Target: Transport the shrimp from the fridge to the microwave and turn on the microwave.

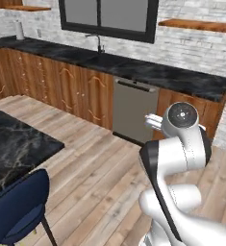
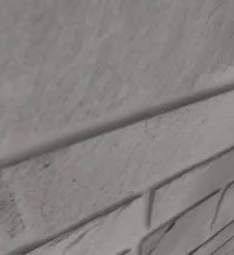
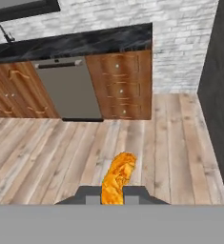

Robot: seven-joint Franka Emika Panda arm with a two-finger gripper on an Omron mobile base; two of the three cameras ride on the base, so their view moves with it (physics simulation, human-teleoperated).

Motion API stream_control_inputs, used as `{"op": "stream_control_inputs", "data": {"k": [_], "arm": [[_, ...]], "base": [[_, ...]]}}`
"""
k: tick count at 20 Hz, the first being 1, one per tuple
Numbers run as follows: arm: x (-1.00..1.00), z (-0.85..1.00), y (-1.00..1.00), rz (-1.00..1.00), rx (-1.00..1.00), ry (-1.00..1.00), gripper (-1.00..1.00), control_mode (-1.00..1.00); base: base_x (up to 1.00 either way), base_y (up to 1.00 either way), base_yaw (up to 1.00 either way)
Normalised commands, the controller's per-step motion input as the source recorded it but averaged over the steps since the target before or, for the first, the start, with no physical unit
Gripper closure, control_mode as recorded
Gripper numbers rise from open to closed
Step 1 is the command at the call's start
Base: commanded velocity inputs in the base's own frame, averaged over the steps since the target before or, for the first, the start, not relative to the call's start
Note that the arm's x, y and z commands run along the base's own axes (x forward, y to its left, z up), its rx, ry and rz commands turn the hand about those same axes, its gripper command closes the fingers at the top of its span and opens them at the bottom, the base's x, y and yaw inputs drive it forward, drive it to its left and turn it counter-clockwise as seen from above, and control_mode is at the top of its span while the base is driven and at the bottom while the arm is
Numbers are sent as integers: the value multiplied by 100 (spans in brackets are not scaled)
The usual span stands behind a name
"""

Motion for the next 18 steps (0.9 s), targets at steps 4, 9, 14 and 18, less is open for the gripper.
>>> {"op": "stream_control_inputs", "data": {"k": [4,9,14,18], "arm": [[0,0,0,0,0,0,100,100],[0,0,0,0,0,0,100,100],[0,0,0,0,0,0,100,100],[0,0,0,0,0,0,100,100]], "base": [[72,-93,49],[71,-91,50],[71,-90,51],[83,-86,52]]}}
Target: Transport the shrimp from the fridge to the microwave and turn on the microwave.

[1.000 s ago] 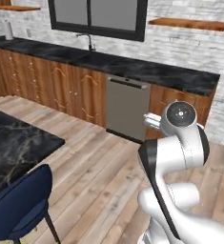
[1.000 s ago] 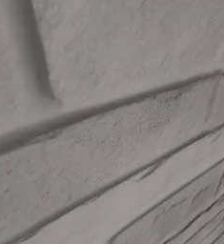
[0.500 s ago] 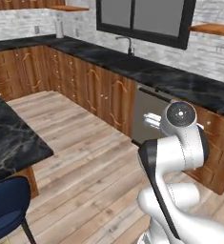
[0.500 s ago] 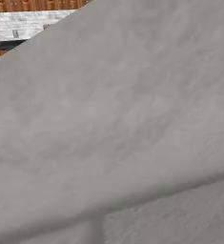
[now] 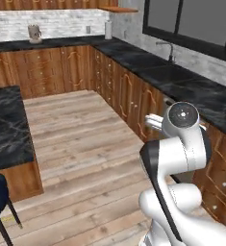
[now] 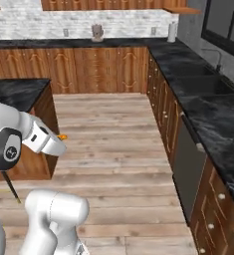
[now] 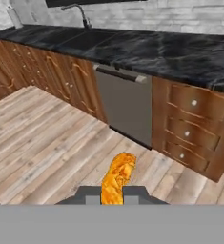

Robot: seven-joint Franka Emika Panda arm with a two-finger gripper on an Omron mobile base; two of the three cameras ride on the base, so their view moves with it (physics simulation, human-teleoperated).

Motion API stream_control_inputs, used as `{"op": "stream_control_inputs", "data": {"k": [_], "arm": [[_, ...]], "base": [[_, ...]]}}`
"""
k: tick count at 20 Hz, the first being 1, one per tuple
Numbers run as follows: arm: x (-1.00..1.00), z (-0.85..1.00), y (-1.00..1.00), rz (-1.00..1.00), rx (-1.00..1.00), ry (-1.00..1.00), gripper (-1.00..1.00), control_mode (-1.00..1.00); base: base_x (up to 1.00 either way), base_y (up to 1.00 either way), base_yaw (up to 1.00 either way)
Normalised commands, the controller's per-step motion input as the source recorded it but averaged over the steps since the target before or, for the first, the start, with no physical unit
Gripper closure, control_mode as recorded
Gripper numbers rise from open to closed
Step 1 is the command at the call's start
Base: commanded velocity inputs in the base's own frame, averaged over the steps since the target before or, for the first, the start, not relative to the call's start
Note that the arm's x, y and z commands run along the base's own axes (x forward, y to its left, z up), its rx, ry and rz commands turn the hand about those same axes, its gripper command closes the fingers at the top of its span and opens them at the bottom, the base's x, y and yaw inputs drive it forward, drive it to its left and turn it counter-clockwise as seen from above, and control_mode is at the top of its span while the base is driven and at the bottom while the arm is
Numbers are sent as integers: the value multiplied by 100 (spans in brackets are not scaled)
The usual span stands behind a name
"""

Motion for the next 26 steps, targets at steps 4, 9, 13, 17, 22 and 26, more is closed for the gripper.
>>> {"op": "stream_control_inputs", "data": {"k": [4,9,13,17,22,26], "arm": [[0,0,0,0,0,0,100,100],[0,0,0,0,0,0,100,100],[0,0,0,0,0,0,100,100],[0,0,0,0,0,0,100,100],[0,0,0,0,0,0,100,100],[0,0,0,0,0,0,100,100]], "base": [[94,-82,51],[100,-83,49],[100,-81,46],[100,-86,46],[100,-90,41],[100,-90,36]]}}
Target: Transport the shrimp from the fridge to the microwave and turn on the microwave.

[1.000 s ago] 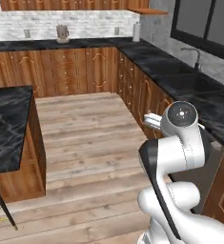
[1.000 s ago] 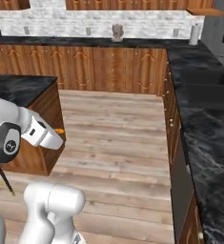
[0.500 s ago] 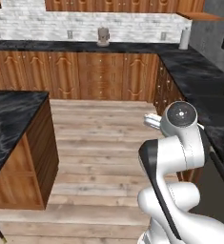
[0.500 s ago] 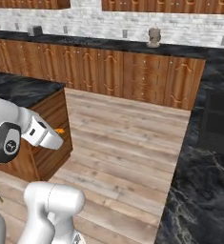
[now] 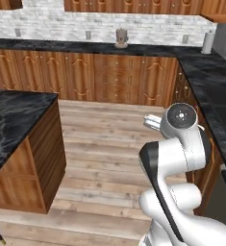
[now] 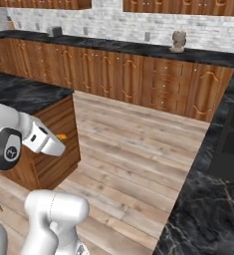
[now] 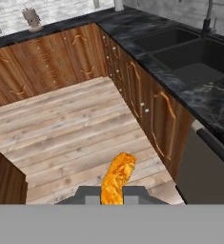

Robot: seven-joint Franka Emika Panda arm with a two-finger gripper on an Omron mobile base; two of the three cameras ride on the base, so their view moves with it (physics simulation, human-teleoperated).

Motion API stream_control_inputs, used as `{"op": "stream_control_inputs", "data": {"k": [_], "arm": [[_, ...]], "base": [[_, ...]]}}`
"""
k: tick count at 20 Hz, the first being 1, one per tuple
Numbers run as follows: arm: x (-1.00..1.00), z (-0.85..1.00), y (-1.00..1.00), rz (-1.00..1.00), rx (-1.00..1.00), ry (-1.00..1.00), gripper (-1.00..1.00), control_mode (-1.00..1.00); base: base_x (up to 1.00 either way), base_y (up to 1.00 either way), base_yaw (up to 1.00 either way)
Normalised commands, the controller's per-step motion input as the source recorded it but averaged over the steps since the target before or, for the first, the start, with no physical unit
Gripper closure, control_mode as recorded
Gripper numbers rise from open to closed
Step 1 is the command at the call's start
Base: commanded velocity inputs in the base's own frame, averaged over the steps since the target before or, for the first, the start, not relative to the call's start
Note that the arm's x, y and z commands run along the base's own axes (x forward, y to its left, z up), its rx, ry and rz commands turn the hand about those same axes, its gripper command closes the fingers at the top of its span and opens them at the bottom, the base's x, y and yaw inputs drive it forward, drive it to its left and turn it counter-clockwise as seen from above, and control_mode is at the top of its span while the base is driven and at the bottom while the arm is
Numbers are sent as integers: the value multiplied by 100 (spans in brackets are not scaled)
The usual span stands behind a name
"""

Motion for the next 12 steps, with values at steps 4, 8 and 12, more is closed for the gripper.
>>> {"op": "stream_control_inputs", "data": {"k": [4,8,12], "arm": [[0,0,0,0,0,0,100,100],[0,0,0,0,0,0,100,100],[0,0,0,0,0,0,100,100]], "base": [[100,-88,33],[100,-43,13],[95,-9,-7]]}}
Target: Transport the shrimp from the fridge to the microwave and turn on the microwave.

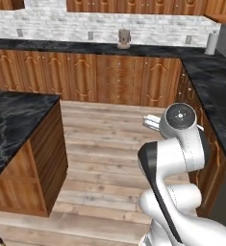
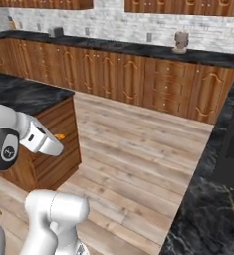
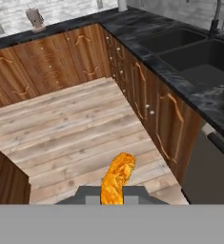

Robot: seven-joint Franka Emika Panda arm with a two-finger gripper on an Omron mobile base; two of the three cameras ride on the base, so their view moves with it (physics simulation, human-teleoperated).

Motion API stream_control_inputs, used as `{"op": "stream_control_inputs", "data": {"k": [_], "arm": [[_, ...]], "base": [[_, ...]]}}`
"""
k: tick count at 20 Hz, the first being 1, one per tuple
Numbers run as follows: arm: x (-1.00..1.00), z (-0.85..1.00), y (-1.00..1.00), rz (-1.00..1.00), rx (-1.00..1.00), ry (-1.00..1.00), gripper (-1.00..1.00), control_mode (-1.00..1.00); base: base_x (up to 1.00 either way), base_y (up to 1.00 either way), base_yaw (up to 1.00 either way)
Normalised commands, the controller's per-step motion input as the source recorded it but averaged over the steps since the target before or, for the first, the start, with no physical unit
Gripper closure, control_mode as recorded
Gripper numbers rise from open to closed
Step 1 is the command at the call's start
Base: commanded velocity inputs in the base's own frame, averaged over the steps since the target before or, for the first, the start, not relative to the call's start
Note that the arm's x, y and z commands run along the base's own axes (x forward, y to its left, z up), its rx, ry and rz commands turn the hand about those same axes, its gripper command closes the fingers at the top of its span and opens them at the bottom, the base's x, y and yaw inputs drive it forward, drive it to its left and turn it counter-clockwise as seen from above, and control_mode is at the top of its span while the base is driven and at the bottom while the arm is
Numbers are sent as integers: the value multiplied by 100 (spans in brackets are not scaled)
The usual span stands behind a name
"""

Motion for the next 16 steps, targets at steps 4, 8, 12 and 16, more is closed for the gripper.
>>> {"op": "stream_control_inputs", "data": {"k": [4,8,12,16], "arm": [[0,0,0,0,0,0,100,100],[0,0,0,0,0,0,100,100],[0,0,0,0,0,0,100,100],[0,0,0,0,0,0,100,100]], "base": [[63,13,-35],[72,18,-41],[93,32,-40],[100,50,-36]]}}
